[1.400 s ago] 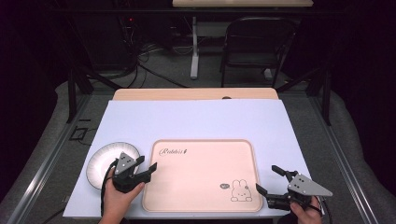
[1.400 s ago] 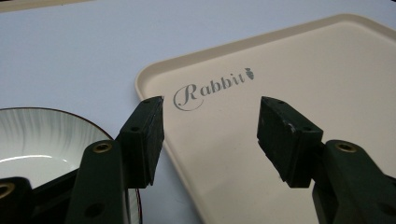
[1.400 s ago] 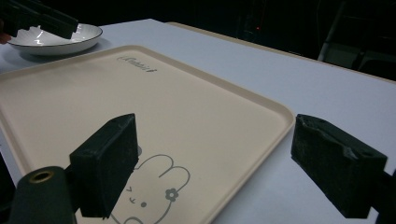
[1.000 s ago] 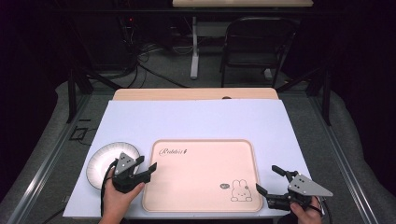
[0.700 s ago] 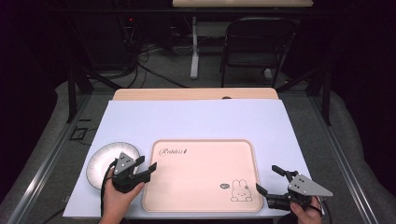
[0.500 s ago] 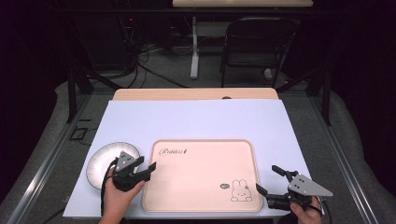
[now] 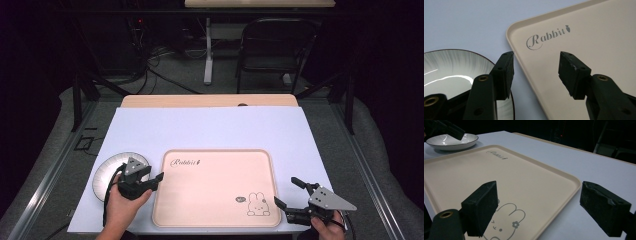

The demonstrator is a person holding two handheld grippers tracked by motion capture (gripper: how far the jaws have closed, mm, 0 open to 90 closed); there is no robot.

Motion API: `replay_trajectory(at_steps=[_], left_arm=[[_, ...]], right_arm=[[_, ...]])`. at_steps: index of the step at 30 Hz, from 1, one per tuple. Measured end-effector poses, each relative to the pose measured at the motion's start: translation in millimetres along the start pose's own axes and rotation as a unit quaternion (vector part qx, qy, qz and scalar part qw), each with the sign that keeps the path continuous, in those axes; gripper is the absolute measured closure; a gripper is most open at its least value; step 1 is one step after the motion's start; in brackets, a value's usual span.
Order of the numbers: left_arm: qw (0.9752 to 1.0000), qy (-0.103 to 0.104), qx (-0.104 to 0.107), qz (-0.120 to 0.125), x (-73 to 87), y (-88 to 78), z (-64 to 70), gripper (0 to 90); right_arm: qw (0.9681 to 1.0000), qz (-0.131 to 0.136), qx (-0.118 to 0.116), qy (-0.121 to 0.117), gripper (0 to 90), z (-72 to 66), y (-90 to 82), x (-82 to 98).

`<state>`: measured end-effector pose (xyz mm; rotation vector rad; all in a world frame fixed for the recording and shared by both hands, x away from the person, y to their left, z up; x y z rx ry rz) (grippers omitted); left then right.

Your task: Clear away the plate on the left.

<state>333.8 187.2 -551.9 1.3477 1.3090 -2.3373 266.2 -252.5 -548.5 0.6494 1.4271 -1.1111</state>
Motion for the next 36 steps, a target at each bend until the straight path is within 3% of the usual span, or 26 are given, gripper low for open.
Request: replay_trajectory(at_steps=[7,14,23,30,36], left_arm=[[0.9998,0.000,-0.011,-0.019,-3.6,-6.0,-0.2,54.6],[0.9995,-0.006,-0.025,-0.021,-8.3,-10.2,-1.6,50.4],[0.9992,-0.014,-0.026,-0.026,-10.8,-18.1,-5.7,46.3],[0.9994,-0.014,-0.021,-0.025,-11.4,-25.6,-7.6,47.4],[0.9989,-0.017,-0.030,-0.031,-11.6,-31.1,-11.3,48.4]], right_arm=[[1.0000,0.000,0.000,0.000,14.1,0.0,0.0,0.0],[1.0000,0.000,0.000,0.000,14.1,0.0,0.0,0.0],[1.0000,-0.001,0.000,0.002,14.1,-0.1,0.2,0.1],[1.0000,-0.002,0.000,0.001,14.1,0.0,0.6,0.1],[1.0000,-0.002,0.000,0.001,14.1,0.0,0.6,0.1]])
Point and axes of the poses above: each handheld gripper's, and its own axes: y roughly forward along the jaws, x roughly out of its underside, z roughly to its right, the point moved 6 cm from there along y, roughly forward along the jaws, and after that the axes turned 15 degrees about x, right-handed, at the moved point
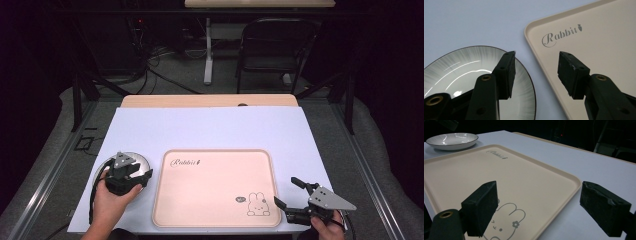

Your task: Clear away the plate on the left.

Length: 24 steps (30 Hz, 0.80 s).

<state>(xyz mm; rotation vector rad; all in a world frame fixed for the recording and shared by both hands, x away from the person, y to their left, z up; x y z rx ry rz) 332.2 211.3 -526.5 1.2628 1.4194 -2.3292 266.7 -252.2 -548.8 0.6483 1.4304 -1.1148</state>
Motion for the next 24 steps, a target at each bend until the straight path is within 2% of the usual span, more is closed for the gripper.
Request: replay_trajectory(at_steps=[8,9,14,18,24], left_arm=[[0.9999,-0.007,-0.008,-0.005,1.8,-5.4,-8.2,48.7],[0.9998,-0.013,-0.012,-0.004,3.2,-7.8,-12.1,48.9],[0.9996,-0.019,-0.020,-0.005,6.6,-12.5,-20.3,49.4],[0.9988,-0.036,-0.033,0.001,12.8,-19.2,-34.5,49.7],[0.9978,-0.052,-0.042,0.004,18.9,-26.1,-46.5,53.7]], right_arm=[[1.0000,0.001,0.000,0.000,14.1,0.1,0.0,0.0],[1.0000,0.001,0.000,0.000,14.1,0.1,-0.1,-0.1],[1.0000,0.001,0.000,-0.001,14.1,-0.1,-0.1,0.0],[1.0000,0.001,0.000,-0.001,14.1,0.0,-0.1,-0.1],[1.0000,0.000,0.000,-0.001,14.1,-0.2,0.0,0.0]])
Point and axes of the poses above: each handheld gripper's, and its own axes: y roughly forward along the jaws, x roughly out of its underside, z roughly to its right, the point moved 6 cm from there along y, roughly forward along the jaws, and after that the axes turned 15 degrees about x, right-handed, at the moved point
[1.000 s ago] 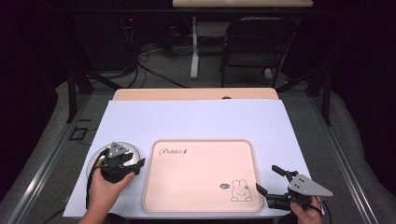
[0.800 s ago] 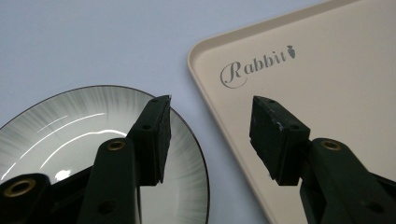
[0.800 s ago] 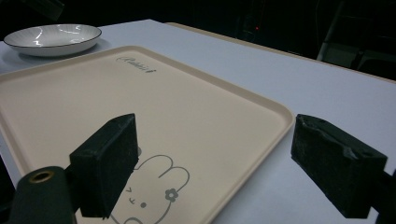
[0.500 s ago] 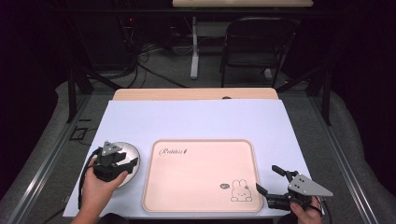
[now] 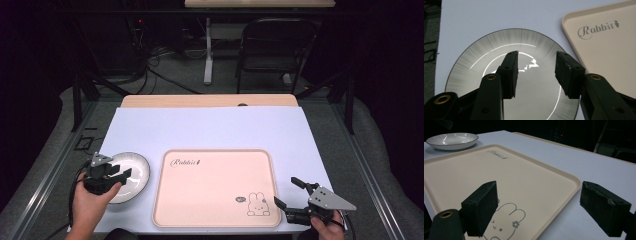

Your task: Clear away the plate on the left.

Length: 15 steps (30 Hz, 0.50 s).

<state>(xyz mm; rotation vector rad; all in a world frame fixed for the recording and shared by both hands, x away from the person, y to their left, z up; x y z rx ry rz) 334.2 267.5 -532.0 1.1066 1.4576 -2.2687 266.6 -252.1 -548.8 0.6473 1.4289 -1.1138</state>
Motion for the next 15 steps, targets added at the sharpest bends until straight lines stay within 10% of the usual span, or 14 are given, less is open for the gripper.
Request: replay_trajectory(at_steps=[15], left_arm=[[0.9987,-0.049,-0.015,-0.006,7.2,-15.3,-23.8,51.1]], right_arm=[[1.0000,0.000,0.000,0.000,14.1,-0.1,-0.1,0.0]])
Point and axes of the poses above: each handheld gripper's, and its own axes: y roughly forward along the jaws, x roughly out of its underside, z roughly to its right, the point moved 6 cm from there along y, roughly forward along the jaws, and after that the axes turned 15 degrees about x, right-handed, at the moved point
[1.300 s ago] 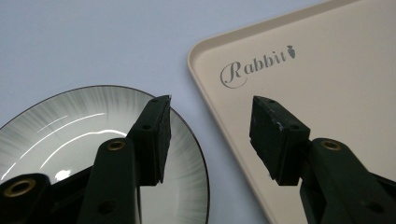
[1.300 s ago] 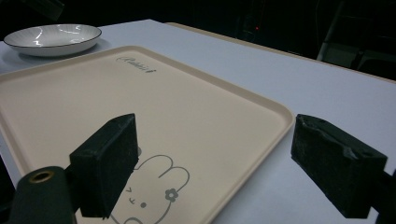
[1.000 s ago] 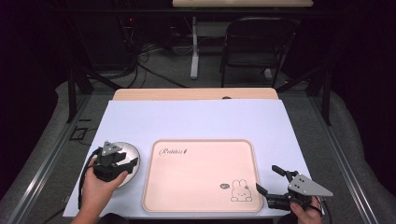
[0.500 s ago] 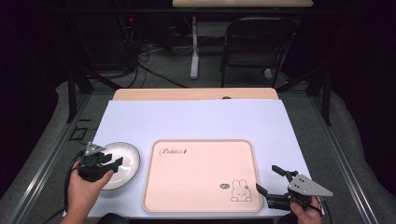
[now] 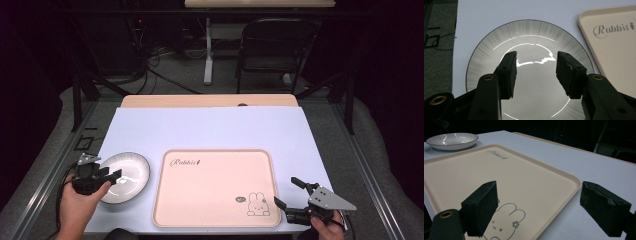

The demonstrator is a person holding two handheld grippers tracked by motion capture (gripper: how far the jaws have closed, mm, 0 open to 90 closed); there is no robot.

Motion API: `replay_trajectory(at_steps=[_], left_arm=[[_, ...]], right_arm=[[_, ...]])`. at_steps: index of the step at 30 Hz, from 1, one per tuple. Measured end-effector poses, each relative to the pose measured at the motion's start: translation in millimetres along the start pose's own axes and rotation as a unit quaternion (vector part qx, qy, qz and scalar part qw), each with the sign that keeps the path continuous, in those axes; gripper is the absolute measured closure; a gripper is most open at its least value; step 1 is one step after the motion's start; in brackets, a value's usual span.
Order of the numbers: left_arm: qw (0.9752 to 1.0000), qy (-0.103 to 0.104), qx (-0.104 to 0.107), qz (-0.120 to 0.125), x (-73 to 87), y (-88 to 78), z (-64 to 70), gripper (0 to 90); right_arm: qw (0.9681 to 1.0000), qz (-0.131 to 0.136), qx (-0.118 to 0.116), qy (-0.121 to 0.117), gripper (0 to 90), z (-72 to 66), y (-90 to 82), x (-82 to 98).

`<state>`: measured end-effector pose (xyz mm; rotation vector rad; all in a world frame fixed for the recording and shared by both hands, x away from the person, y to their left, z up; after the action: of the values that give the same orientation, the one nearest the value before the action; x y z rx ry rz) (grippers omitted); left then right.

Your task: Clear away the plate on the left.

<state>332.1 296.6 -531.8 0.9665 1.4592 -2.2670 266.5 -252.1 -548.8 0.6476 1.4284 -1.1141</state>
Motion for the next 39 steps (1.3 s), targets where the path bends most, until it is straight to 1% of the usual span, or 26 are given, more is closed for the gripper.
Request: replay_trajectory(at_steps=[2,3,5,7,8,12,14,15,17,20,22,29,31,34,38,39], left_arm=[[1.0000,0.000,-0.004,-0.001,0.1,-0.4,-1.4,50.9],[1.0000,0.004,-0.008,-0.001,0.0,-1.2,-3.7,50.2],[0.9999,0.007,-0.010,-0.002,0.3,-1.3,-5.9,49.6],[0.9999,0.006,-0.012,-0.003,0.8,-0.9,-7.1,49.7],[0.9998,0.006,-0.017,-0.005,1.9,-0.2,-10.4,49.7],[0.9997,0.001,-0.024,-0.006,3.4,0.5,-16.2,49.8],[0.9997,-0.007,-0.022,-0.008,4.3,0.7,-18.9,50.3],[0.9997,-0.007,-0.022,-0.008,4.3,0.7,-18.9,50.6],[0.9994,-0.020,-0.021,-0.020,6.4,0.9,-23.1,51.6],[0.9990,-0.033,-0.020,-0.023,6.9,0.5,-26.6,53.1],[0.9985,-0.046,-0.017,-0.026,6.7,-0.6,-29.2,53.8],[0.9961,-0.071,-0.023,-0.046,3.7,-6.0,-40.1,54.5],[0.9952,-0.083,-0.022,-0.048,3.9,-6.5,-43.3,54.6],[0.9940,-0.090,-0.025,-0.055,5.8,-6.3,-48.2,54.7],[0.9924,-0.106,-0.025,-0.057,8.6,-3.2,-54.8,54.2],[0.9922,-0.107,-0.026,-0.058,9.0,-2.8,-56.6,54.0]], right_arm=[[1.0000,0.000,0.000,0.000,14.1,0.0,0.0,0.0],[1.0000,0.000,0.000,0.000,14.1,0.1,0.1,0.0],[1.0000,0.001,0.001,0.001,14.1,0.3,0.1,-0.1],[1.0000,0.001,0.001,0.000,14.2,0.3,0.0,-0.1],[1.0000,0.001,0.000,0.000,14.2,0.0,0.0,0.0],[1.0000,0.000,0.000,0.001,14.1,-0.2,-0.2,0.1],[1.0000,0.000,0.000,0.001,14.1,0.0,-0.2,0.0],[1.0000,0.000,0.000,0.001,14.1,0.0,-0.2,0.1],[1.0000,0.000,0.000,0.001,14.1,0.1,-0.2,0.0],[1.0000,0.001,0.000,0.000,14.1,0.1,0.0,-0.1],[1.0000,0.000,0.000,0.001,14.1,0.0,-0.1,0.0],[1.0000,0.000,0.000,0.000,14.1,0.0,-0.2,0.0],[1.0000,0.000,0.000,0.000,14.1,0.0,-0.2,0.0],[1.0000,0.000,0.000,0.000,14.1,0.0,0.0,-0.1],[1.0000,0.000,0.000,0.000,14.1,0.0,0.2,0.0],[1.0000,0.000,0.000,0.000,14.1,-0.1,0.2,0.0]])
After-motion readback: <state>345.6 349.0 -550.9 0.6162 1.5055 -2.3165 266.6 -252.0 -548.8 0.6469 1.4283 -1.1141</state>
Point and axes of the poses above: each handheld gripper's, and its own axes: y roughly forward along the jaws, x roughly out of its underside, z roughly to its right, the point moved 6 cm from there along y, roughly forward along the jaws, and after that the axes turned 15 degrees about x, right-handed, at the moved point
